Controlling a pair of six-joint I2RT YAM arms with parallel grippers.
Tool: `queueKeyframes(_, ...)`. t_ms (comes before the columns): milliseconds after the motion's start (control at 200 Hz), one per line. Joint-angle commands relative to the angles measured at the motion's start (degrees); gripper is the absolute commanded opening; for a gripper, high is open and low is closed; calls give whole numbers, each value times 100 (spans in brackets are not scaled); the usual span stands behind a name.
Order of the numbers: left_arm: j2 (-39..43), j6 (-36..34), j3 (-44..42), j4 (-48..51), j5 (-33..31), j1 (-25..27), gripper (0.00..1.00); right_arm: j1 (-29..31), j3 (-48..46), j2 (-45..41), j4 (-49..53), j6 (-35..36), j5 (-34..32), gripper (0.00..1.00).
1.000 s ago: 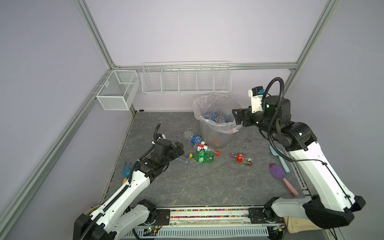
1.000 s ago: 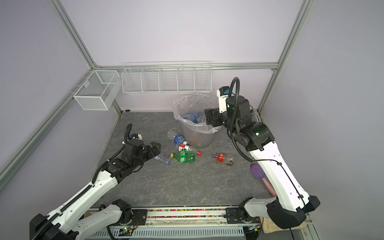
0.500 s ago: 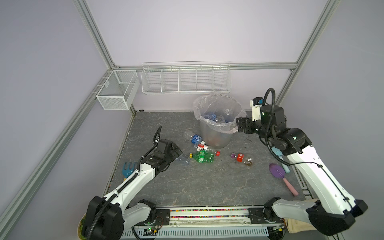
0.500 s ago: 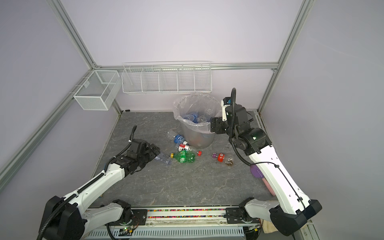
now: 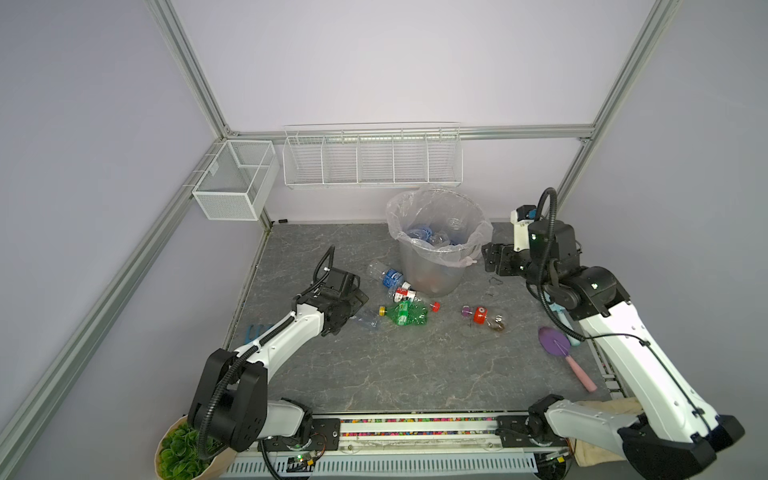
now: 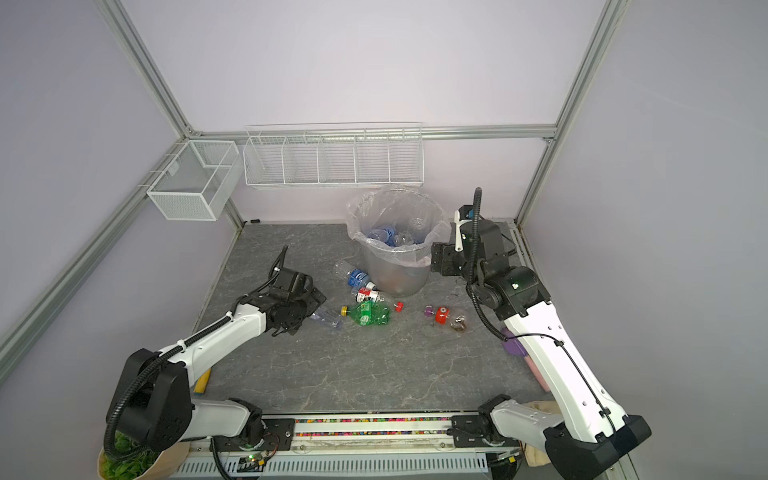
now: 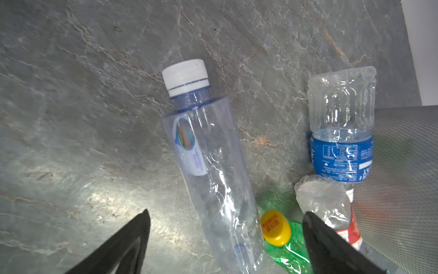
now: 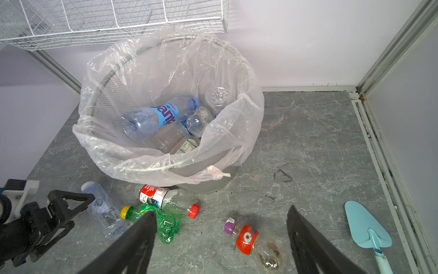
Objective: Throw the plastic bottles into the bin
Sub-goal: 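Withdraw the right gripper from the bin while the left gripper reaches toward the white-cap bottle, then lower the left gripper onto the white-cap clear bottle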
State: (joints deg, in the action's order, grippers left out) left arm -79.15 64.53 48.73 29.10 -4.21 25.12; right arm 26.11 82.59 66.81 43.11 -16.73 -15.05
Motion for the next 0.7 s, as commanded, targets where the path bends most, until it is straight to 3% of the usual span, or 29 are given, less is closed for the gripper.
queueKeyframes(0,-122,384,259,407,-164,-26,99,-93,-111,-158,76,-70,49,88)
queueKeyframes(695,-590,587,705,769,-378,-24,99,-220,-356,-335,144,-157,193,88)
